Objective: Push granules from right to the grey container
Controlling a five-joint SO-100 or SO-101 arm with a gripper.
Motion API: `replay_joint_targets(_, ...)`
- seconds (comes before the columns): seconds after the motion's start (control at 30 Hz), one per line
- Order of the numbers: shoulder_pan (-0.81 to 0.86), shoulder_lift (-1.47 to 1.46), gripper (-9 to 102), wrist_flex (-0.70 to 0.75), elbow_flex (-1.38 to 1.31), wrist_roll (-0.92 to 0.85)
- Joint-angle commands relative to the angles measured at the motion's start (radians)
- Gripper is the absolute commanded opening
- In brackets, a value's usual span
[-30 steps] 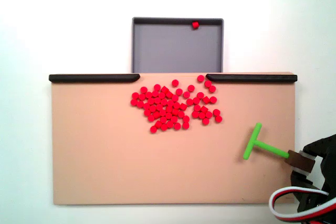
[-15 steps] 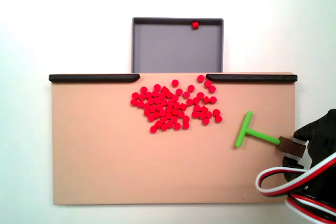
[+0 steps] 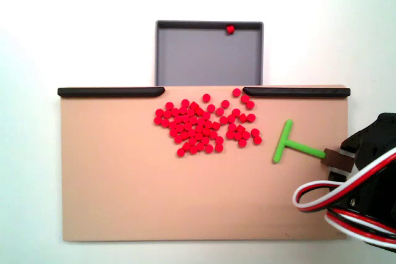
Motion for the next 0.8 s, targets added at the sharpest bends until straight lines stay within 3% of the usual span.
replay_joint_targets(0.0,-0.014,0.006,0,-0.005,-0.029,-0.282)
replay_joint_targets(0.77,-0.046,0.011,0,-0.005,-0.028,-0.222)
